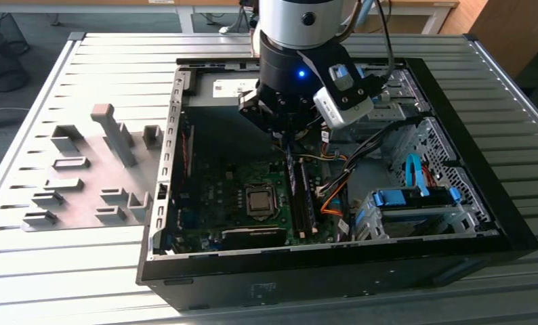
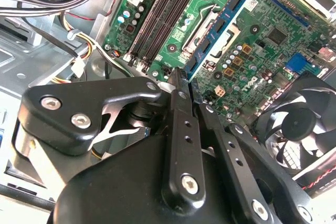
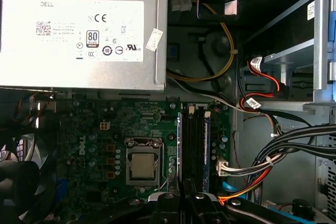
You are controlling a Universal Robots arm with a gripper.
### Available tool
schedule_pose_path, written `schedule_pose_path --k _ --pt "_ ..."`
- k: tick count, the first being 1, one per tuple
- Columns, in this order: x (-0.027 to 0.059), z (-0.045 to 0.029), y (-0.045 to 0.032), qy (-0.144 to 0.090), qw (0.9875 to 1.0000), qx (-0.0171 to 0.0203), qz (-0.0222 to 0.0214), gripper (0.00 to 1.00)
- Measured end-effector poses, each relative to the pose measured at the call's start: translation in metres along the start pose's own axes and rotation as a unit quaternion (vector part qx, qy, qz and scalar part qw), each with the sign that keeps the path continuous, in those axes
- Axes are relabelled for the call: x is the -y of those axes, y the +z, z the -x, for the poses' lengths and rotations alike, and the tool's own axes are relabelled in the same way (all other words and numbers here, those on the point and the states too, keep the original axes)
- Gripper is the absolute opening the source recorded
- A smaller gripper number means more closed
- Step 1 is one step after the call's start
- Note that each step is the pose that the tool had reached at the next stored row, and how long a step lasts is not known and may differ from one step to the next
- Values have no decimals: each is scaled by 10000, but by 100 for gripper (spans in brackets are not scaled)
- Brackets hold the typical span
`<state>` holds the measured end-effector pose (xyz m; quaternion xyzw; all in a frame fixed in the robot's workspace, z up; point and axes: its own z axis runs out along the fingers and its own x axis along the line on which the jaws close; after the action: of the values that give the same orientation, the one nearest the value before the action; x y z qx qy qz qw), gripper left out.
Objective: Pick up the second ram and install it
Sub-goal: 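Insert the second ram into the second slot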
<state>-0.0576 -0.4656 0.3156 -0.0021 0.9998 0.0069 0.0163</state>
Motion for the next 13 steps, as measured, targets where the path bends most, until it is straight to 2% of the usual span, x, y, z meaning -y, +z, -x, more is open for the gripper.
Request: schedule_pose_path --k 8,13 --pt "0 0 2 0 10000 0 0 14" --pt "1 3 59 -170 9999 -3 6 14"
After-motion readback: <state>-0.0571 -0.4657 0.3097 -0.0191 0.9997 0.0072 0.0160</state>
